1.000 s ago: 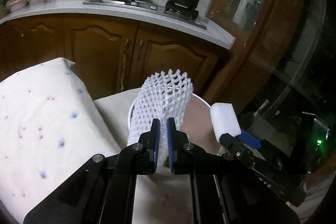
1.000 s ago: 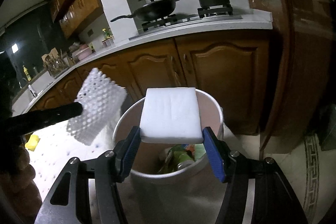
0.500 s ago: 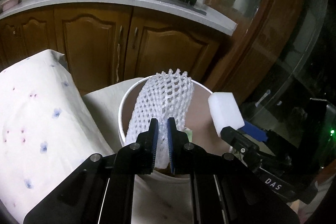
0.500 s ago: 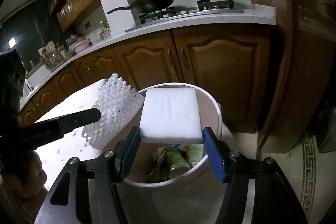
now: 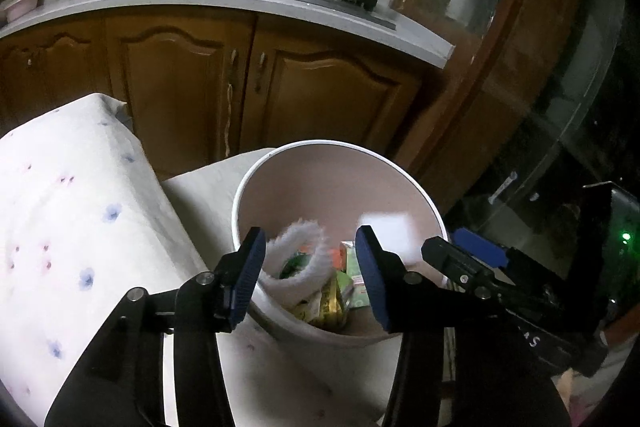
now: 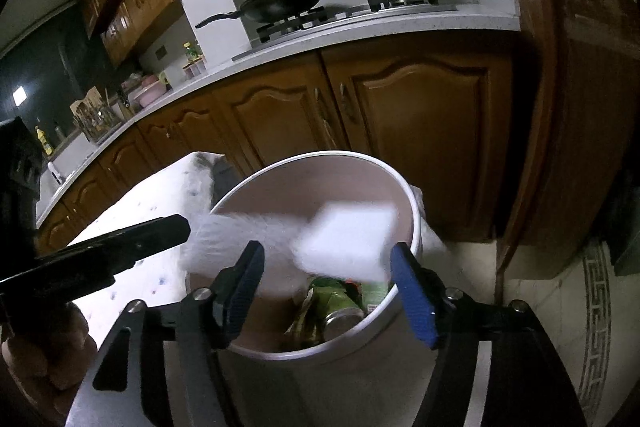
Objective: Collect trash
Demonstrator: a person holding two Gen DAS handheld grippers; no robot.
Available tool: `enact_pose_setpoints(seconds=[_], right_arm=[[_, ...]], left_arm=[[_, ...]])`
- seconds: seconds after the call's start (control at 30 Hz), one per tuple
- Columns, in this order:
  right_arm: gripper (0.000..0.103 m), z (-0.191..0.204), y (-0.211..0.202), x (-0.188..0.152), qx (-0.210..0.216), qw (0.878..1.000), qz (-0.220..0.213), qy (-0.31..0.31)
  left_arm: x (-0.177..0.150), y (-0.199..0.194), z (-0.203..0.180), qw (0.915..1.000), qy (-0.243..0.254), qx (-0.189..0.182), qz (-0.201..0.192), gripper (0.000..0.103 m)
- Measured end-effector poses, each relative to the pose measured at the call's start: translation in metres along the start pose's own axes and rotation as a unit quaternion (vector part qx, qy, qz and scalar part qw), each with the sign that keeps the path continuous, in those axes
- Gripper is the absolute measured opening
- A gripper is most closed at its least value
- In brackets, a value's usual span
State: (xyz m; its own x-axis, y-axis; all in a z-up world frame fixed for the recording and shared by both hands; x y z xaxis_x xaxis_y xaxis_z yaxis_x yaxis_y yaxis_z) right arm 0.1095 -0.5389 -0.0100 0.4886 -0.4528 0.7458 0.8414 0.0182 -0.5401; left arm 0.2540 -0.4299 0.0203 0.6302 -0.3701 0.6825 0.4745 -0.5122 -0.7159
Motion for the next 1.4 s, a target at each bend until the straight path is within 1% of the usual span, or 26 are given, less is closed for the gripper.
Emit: enact_pose_setpoints(seconds=[0.33,0.47,0.53,0.57,0.63,0.73,0.77,1.03,1.1,1.2,1.23,1.27,1.4], right_arm=[[0.069,0.002,-0.005,-0.002,0.006,1.0,-0.004,0.009],[0.069,0.007,-0.011,-0.004,0.011,1.0,-0.012,0.01],[0.071,0.012,-0.015,-0.006,0.01,1.0,-0.018,0.007],[0.072,0.014,-0.017,-0.007,0.009,1.0,-0.022,0.005],[0.08,0.019,-0.022,-0.009,0.008,0.999,-0.032,0.002],[0.082,0.028,-0.031,-0.013,0.01,0.999,-0.043,0.001],[0.082,0.03,-0.034,-0.014,0.013,0.999,-0.044,0.003],[0.095,0.058,-0.059,-0.03,0.04,0.997,-0.06,0.01],[0.097,0.068,-0.065,-0.036,0.047,0.997,-0.062,0.01],[0.1,0.083,-0.075,-0.045,0.051,0.996,-0.077,0.008],[0.101,0.088,-0.078,-0.049,0.053,0.995,-0.083,0.006],[0.101,0.094,-0.081,-0.052,0.056,0.995,-0.089,0.003],[0.102,0.119,-0.092,-0.067,0.061,0.993,-0.104,-0.016]], left_arm=[[-0.01,-0.011,0.015,0.9998,-0.013,0.013,0.0,0.047],[-0.018,-0.019,0.023,0.9994,-0.023,0.027,-0.002,0.05],[-0.022,-0.026,0.028,0.999,-0.031,0.031,-0.006,0.058],[-0.024,-0.03,0.03,0.9988,-0.034,0.034,-0.008,0.059],[-0.029,-0.038,0.033,0.9984,-0.037,0.04,-0.014,0.062],[-0.036,-0.051,0.036,0.9978,-0.037,0.05,-0.022,0.068],[-0.04,-0.058,0.037,0.9976,-0.038,0.052,-0.028,0.068],[-0.065,-0.107,0.054,0.9944,-0.049,0.073,-0.059,0.08],[-0.073,-0.122,0.059,0.9928,-0.053,0.083,-0.067,0.084],[-0.089,-0.147,0.067,0.9885,-0.059,0.106,-0.089,0.097],[-0.093,-0.152,0.069,0.9873,-0.06,0.112,-0.095,0.099],[-0.099,-0.159,0.073,0.9853,-0.061,0.122,-0.103,0.1],[-0.121,-0.181,0.09,0.9802,-0.073,0.147,-0.111,0.102]])
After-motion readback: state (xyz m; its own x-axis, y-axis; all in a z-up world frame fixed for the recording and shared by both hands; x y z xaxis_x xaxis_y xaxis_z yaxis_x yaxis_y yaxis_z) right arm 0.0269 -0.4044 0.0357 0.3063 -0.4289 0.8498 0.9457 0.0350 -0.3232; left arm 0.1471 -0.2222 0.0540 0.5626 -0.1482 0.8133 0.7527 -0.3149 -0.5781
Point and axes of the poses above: each gripper's, at about its wrist camera, not at the fingertips, and y roughly the way its jaws point, z to its left, x to its top, the point moved 1 cm from there along y, roughly the way its jaws point, and after that the axes turned 9 degrees about x, right-handed, at the moved point
